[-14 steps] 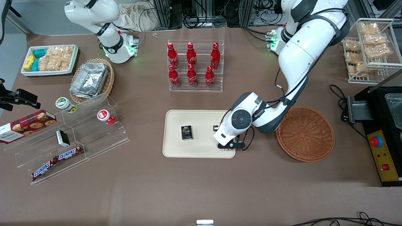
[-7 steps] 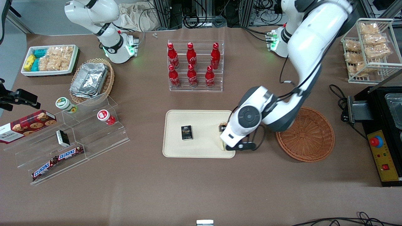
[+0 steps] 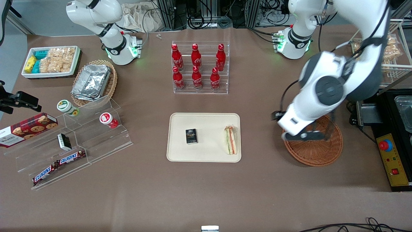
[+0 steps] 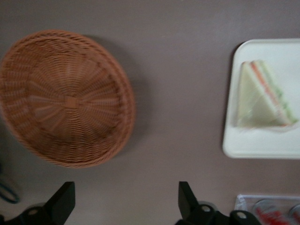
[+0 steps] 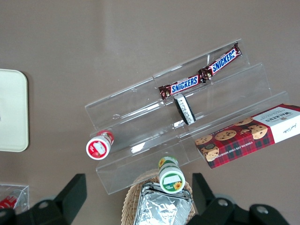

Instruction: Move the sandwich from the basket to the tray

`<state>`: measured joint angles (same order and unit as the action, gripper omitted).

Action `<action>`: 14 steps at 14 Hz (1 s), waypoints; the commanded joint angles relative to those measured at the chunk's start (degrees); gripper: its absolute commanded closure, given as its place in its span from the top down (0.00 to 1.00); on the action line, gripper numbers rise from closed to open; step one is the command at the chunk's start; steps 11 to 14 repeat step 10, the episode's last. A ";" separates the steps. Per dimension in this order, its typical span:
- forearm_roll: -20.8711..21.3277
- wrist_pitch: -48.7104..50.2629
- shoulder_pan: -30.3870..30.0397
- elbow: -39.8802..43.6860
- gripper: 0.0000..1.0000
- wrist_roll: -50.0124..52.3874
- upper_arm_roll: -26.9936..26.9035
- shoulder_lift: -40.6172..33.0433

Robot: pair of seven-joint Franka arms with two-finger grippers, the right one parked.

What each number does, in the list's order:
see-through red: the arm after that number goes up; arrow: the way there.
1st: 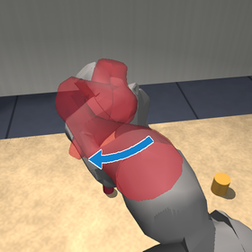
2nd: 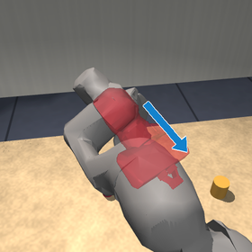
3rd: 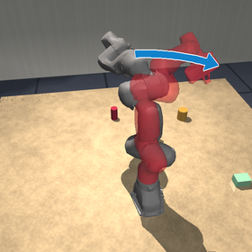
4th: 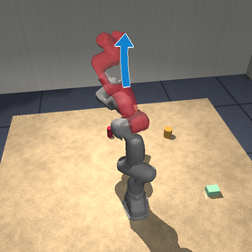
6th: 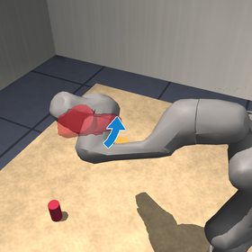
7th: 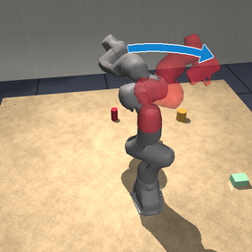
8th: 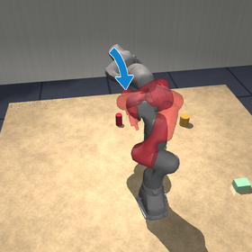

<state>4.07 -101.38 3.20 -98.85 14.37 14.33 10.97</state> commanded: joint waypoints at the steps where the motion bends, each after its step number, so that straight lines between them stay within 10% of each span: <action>1: -2.31 -1.63 3.13 -10.12 0.98 -13.70 -9.91 -10.16; 4: -1.62 1.44 3.04 -9.79 0.97 -27.09 -14.86 -11.68; 14: 4.37 8.38 3.92 4.62 0.99 -25.98 -12.93 -1.84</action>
